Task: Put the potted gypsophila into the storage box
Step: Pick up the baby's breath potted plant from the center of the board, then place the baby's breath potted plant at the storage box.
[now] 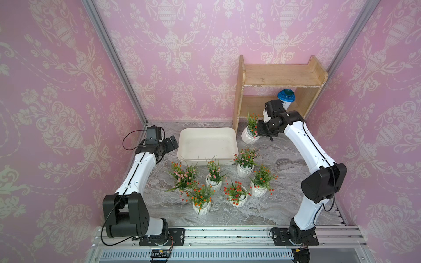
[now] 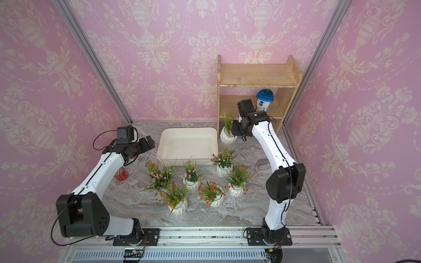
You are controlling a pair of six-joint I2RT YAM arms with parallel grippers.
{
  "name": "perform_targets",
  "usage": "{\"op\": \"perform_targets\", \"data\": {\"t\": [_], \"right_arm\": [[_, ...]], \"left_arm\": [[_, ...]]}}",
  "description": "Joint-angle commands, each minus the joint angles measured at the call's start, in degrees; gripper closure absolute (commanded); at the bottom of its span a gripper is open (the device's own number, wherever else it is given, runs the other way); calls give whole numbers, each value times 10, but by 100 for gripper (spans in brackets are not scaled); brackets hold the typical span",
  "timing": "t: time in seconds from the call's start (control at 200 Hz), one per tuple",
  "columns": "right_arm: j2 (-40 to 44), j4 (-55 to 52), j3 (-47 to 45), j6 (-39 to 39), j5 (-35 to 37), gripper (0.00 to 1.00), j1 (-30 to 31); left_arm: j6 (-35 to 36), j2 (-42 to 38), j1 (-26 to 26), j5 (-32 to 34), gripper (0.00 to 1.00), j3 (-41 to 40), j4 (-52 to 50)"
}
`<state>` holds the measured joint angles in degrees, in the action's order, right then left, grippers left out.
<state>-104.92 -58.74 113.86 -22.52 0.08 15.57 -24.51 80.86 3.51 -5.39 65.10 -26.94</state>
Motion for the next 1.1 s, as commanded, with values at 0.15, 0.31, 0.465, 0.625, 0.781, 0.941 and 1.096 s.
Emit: {"op": "perform_targets", "data": {"t": [0.15,0.31,0.465,0.625,0.781,0.941,1.096], "right_arm": [[-79,-30,129,-13,13,96,77],[-137,-33,177,-20,17,97,105],[-186,-25,218,-38,10,97,114],[-242,-24,276,-66,34,97,126],[-266,4,262,-150,84,97,128],[-281,38,241,-205,123,97,129],[-292,61,237,-240,153,97,131]], "left_arm": [[12,5,-2,13,1,19,-19],[13,6,-2,15,1,20,-21],[11,11,-2,12,1,22,-24],[11,13,-1,12,1,24,-26],[10,14,-1,11,1,24,-27],[10,18,-1,9,1,25,-27],[8,21,-1,7,1,26,-27]]}}
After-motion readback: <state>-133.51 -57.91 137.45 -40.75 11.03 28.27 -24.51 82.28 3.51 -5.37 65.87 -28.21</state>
